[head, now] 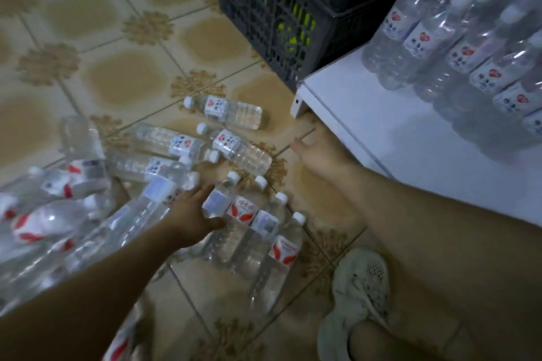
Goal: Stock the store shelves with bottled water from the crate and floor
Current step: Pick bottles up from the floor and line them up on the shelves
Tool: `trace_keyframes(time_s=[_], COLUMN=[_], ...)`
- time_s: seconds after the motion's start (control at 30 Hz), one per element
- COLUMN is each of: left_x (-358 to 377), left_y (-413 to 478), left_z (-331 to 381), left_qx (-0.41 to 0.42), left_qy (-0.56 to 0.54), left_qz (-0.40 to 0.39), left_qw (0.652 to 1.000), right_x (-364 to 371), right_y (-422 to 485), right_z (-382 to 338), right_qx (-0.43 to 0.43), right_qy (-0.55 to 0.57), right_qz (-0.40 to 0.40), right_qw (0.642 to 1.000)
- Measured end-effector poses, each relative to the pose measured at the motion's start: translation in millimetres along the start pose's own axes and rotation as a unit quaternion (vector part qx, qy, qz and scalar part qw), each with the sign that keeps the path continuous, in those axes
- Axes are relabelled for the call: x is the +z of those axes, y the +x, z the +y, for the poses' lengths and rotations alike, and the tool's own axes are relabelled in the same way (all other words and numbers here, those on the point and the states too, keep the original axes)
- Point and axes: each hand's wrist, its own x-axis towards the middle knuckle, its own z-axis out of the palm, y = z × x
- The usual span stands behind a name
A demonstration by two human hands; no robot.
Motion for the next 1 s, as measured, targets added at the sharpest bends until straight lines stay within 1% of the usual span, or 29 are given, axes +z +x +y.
trace_keyframes(time_s=[0.03, 0.13, 0.23, 0.3, 0.43, 0.53, 0.6, 0.67, 0.7, 0.8, 0.9, 0.97, 1.0], left_x=[8, 29, 42, 49, 59, 66, 67, 63, 60, 46, 26, 6, -4], left_y=[-7, -14, -7, 1, 13, 19, 20, 17, 15, 8, -3, -16, -22], left_z=[-12, -40, -57, -65, -71, -75, -79, -81, -82, -78, -63, -49, -43], left_qx=[-0.016, -0.046, -0.069, -0.084, -0.087, -0.076, -0.067, -0.068, -0.069, -0.077, -0.065, -0.042, -0.03], left_qy=[-0.014, -0.051, -0.063, -0.064, -0.015, 0.002, -0.01, -0.051, -0.081, -0.164, -0.199, -0.23, -0.26], left_qz=[-0.003, -0.013, -0.014, -0.007, 0.021, 0.042, 0.049, 0.048, 0.049, 0.029, 0.015, -0.024, -0.056], left_qw=[1.0, 0.998, 0.996, 0.994, 0.996, 0.996, 0.996, 0.995, 0.993, 0.983, 0.978, 0.972, 0.964], right_x=[20, 81, 125, 148, 183, 202, 210, 209, 208, 190, 156, 125, 107], right_y=[-11, -21, -14, -2, 23, 31, 35, 27, 20, -6, -35, -50, -57], right_z=[-4, -7, -9, -11, -22, -37, -42, -46, -47, -46, -51, -57, -60], right_qx=[0.008, 0.026, 0.03, 0.034, 0.027, 0.058, 0.089, 0.105, 0.1, 0.046, -0.011, -0.033, -0.04], right_qy=[-0.015, 0.014, 0.009, -0.003, -0.07, -0.042, 0.011, 0.09, 0.112, 0.196, 0.263, 0.292, 0.311], right_qz=[-0.036, -0.13, -0.175, -0.191, -0.183, -0.202, -0.191, -0.161, -0.138, -0.086, -0.083, -0.086, -0.085], right_qw=[0.999, 0.991, 0.984, 0.981, 0.98, 0.977, 0.977, 0.977, 0.979, 0.976, 0.961, 0.952, 0.946])
